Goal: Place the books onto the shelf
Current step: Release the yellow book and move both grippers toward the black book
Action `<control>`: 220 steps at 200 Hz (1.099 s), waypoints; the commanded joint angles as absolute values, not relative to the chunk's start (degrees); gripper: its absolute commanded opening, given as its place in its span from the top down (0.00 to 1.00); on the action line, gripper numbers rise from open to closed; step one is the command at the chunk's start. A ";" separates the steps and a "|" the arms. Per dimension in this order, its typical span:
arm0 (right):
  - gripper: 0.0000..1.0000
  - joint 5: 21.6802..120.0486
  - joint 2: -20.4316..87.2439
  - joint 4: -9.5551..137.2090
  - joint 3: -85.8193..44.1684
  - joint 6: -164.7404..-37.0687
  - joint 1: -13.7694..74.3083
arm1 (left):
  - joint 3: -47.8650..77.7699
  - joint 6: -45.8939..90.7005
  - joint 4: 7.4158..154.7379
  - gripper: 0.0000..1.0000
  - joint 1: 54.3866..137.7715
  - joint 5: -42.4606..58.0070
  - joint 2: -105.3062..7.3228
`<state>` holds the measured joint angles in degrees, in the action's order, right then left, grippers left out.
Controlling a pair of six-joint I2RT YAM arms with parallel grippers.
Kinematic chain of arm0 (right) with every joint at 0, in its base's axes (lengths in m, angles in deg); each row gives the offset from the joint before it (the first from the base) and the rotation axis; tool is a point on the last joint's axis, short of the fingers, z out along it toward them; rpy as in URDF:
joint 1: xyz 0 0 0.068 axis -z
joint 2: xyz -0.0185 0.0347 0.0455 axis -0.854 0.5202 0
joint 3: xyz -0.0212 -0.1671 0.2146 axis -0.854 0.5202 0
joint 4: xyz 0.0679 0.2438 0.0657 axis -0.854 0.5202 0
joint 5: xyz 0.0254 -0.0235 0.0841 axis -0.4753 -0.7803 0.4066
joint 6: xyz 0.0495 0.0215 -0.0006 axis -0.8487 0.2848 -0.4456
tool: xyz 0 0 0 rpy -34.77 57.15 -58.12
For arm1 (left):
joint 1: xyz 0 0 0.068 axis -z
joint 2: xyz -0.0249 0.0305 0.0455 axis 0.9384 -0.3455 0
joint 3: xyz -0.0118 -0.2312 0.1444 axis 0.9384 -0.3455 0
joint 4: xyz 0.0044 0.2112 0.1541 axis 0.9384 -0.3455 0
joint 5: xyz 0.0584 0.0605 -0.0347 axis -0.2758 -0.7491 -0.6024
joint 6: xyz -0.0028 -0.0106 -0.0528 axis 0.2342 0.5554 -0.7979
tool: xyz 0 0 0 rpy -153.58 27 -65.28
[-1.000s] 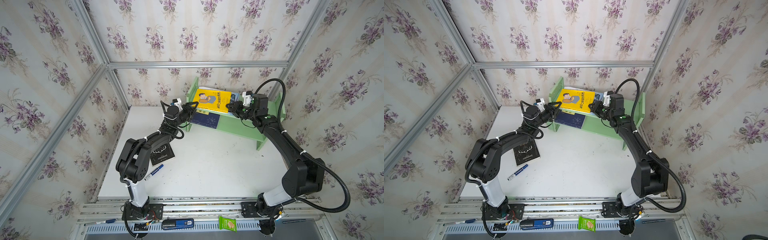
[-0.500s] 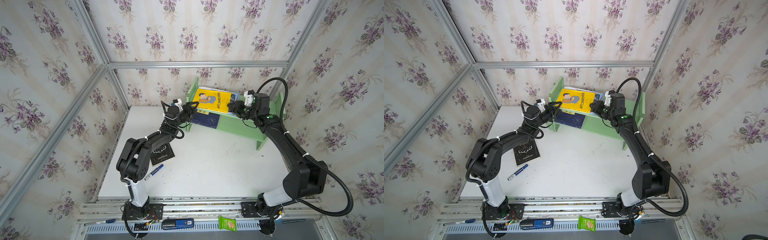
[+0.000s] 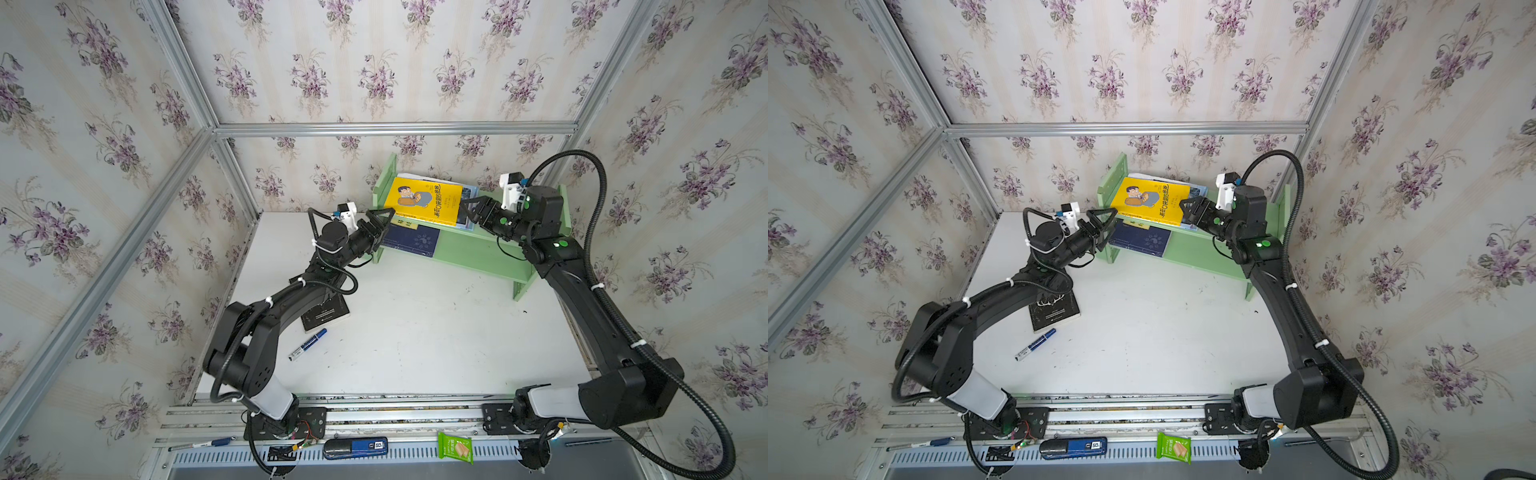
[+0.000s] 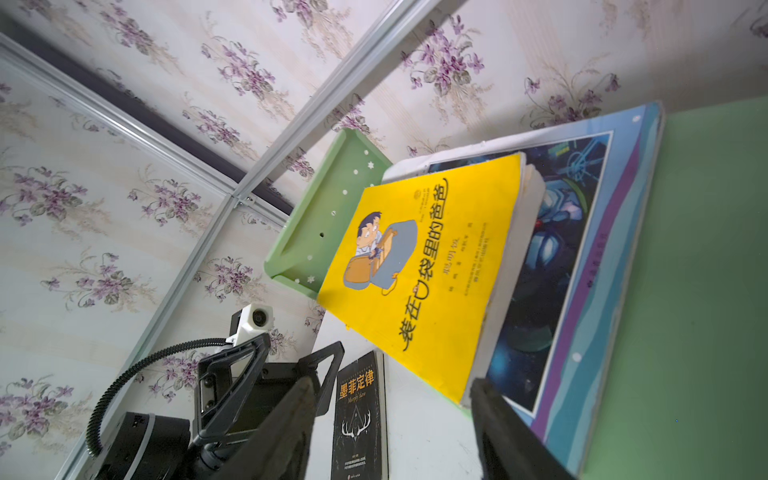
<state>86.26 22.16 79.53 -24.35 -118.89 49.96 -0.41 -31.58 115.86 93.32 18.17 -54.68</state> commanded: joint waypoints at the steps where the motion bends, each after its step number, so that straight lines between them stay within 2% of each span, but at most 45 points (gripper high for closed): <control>1: 0.33 86.57 19.46 81.49 -23.58 -114.50 49.37 | -5.23 -22.64 114.51 0.01 93.04 17.58 -48.19; 45: 0.28 82.36 13.46 81.91 -19.33 -111.08 43.61 | -14.92 -10.14 93.82 0.01 90.62 7.63 -30.69; 61: 0.26 78.79 11.97 81.83 -17.82 -109.68 39.20 | -16.78 -7.48 84.52 0.01 87.27 3.35 -26.62; 86: 0.22 73.12 11.06 79.68 -14.22 -108.60 31.95 | -21.33 -5.78 77.26 0.01 79.54 2.42 -23.33; 137: 0.16 64.99 14.68 68.05 -5.81 -109.49 18.68 | -26.25 -5.63 75.32 0.01 67.02 9.36 -29.86; 176: 0.16 61.56 24.68 61.03 -4.21 -111.15 11.95 | -26.19 -4.95 75.67 0.01 64.51 8.99 -36.20; 220: 0.18 62.54 39.23 53.03 -6.81 -114.31 8.38 | -26.46 -3.98 75.76 0.01 62.72 7.77 -40.23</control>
